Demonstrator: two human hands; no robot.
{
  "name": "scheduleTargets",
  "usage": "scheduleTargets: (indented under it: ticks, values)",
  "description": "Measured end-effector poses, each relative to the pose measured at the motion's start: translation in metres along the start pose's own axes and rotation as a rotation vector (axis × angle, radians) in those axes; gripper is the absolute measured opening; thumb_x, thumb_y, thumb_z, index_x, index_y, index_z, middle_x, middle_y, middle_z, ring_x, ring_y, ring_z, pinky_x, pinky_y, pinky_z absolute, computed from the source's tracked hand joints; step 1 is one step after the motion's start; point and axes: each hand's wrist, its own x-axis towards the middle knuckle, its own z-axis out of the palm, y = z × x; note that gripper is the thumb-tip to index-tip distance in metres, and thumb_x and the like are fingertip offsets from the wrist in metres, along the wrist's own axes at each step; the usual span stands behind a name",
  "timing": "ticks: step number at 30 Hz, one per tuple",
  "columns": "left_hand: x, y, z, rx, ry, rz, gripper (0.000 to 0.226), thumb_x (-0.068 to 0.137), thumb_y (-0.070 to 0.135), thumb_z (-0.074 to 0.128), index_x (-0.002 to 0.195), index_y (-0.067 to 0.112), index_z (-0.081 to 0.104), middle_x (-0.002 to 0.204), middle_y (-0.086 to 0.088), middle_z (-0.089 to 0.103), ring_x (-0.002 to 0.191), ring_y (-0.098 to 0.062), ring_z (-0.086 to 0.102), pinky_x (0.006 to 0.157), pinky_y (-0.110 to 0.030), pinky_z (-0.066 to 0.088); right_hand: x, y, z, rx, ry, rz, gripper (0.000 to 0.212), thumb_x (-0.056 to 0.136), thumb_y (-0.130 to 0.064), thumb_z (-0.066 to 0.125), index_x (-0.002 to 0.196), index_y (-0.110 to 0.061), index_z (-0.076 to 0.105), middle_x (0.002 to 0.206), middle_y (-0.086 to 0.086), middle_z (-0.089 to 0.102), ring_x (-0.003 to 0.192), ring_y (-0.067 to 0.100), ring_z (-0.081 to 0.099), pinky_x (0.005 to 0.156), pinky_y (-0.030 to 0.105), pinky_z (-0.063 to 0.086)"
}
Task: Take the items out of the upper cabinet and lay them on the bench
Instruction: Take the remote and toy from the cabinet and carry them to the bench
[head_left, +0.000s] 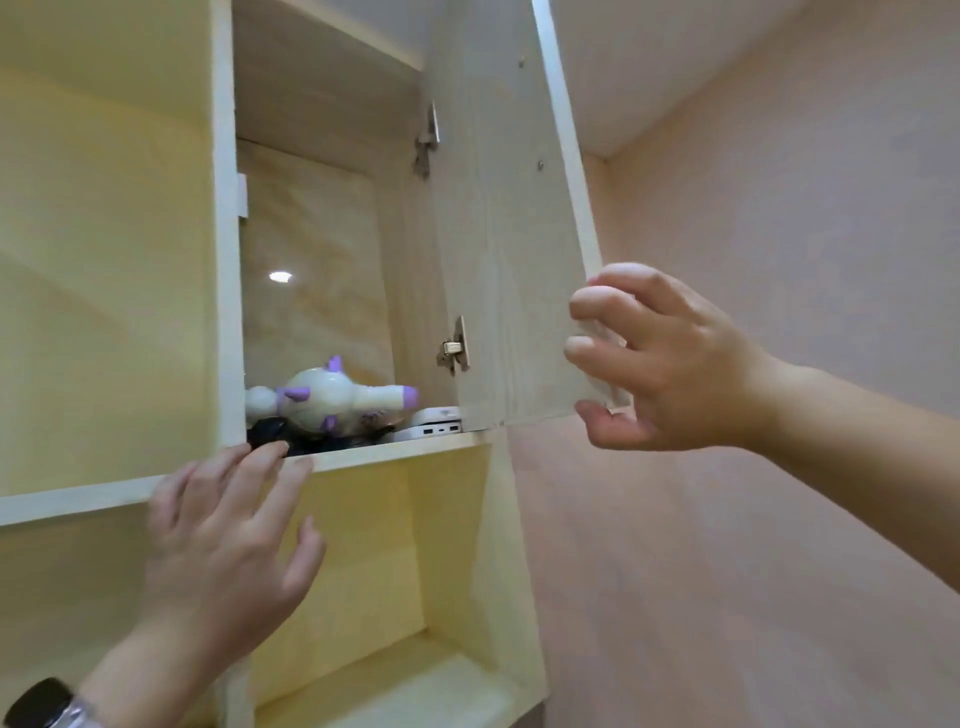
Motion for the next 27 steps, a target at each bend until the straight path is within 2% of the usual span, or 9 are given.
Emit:
scheduleTargets:
  ticks: [5,11,17,21,25,27]
  values:
    - [-0.001,0.0,0.003,0.004,0.036,0.001,0.048,0.082,0.036,0.046,0.112,0.008,0.072,0.116,-0.015,0.067,0.112,-0.038,0.053,0.094,-0.055,0.035,-0.027,0.013,0.001,-0.077,-0.102,0.071,0.035,0.078,-0.037,0.057,0.092,-0.006,0.065,0.102,0.019,0.063,0.105,0.041,0.057,0.092,0.047,0.045]
    - [-0.001,-0.001,-0.003,0.023,-0.025,0.024,0.048,0.079,0.033,0.049,0.114,0.008,0.071,0.117,-0.016,0.066,0.115,-0.037,0.051,0.098,-0.055,0.034,-0.05,0.011,0.004,-0.2,-0.304,0.197,0.033,0.081,-0.033,0.052,0.099,-0.006,0.063,0.108,0.022,0.059,0.105,0.042,0.054,0.098,0.053,0.04]
    - [-0.003,-0.004,-0.006,0.026,-0.066,0.045,0.049,0.078,0.033,0.051,0.117,0.009,0.07,0.12,-0.015,0.065,0.117,-0.036,0.05,0.101,-0.054,0.032,-0.03,-0.011,0.001,-0.195,-0.441,0.278,0.033,0.078,-0.031,0.047,0.092,-0.006,0.064,0.107,0.022,0.06,0.101,0.041,0.056,0.1,0.054,0.036]
    - [0.0,-0.006,-0.009,0.012,-0.088,0.049,0.05,0.077,0.034,0.051,0.116,0.01,0.07,0.12,-0.014,0.065,0.117,-0.036,0.05,0.099,-0.053,0.033,-0.011,-0.04,0.008,-0.051,-0.494,0.284,0.034,0.079,-0.034,0.048,0.093,-0.008,0.065,0.104,0.018,0.063,0.097,0.038,0.059,0.099,0.05,0.039]
    - [0.006,-0.008,-0.013,-0.002,-0.096,0.059,0.047,0.077,0.035,0.052,0.113,0.011,0.071,0.115,-0.011,0.066,0.11,-0.034,0.054,0.089,-0.047,0.036,0.012,-0.067,0.037,0.193,-0.505,0.32,0.039,0.081,-0.036,0.042,0.1,-0.01,0.064,0.101,0.011,0.063,0.09,0.035,0.059,0.079,0.043,0.049]
    - [0.014,-0.009,-0.017,-0.007,-0.103,0.055,0.041,0.077,0.035,0.054,0.106,0.013,0.072,0.107,-0.009,0.067,0.103,-0.033,0.055,0.08,-0.044,0.036,0.026,-0.076,0.057,0.342,-0.47,0.359,0.042,0.082,-0.039,0.041,0.11,-0.013,0.061,0.107,0.006,0.06,0.093,0.031,0.058,0.074,0.04,0.05]
